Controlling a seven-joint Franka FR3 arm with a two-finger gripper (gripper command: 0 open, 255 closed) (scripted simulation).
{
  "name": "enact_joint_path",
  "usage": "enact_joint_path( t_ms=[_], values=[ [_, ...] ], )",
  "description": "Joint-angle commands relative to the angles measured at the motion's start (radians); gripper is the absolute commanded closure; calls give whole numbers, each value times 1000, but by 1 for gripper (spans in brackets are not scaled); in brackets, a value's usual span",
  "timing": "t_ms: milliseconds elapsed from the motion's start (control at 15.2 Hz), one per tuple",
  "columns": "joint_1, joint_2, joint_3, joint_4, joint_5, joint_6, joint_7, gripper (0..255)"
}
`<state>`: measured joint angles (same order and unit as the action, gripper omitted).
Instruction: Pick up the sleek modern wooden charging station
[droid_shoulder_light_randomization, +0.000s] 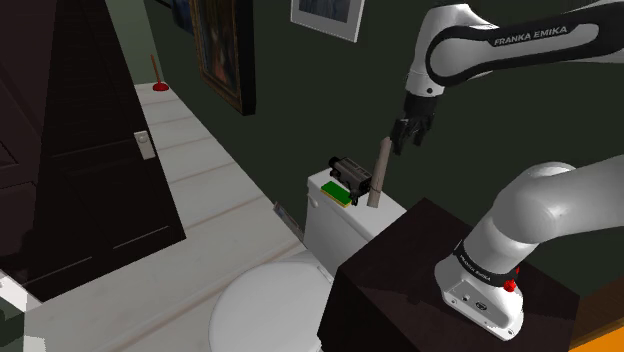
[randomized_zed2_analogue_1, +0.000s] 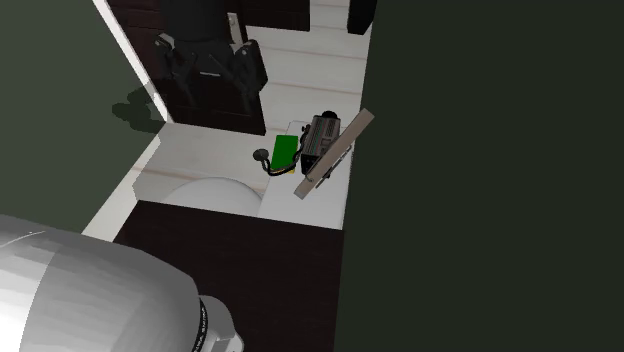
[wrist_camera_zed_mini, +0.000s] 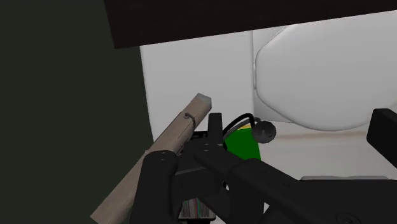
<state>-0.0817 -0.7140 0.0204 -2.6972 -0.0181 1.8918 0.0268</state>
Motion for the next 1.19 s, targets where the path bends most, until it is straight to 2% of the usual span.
enact_joint_path(
  t_ms=[0,330,726,924,1122],
  values=[
    [-18,47,2,-40,-10,114,26,0],
    [-73,183,1,-116,-47,381,89,0],
    [-164,426,9,-141,-131,714,196,0],
    [-229,570,20,-124,-220,871,287,0],
    [-301,720,19,-80,-398,1005,447,0]
  ],
)
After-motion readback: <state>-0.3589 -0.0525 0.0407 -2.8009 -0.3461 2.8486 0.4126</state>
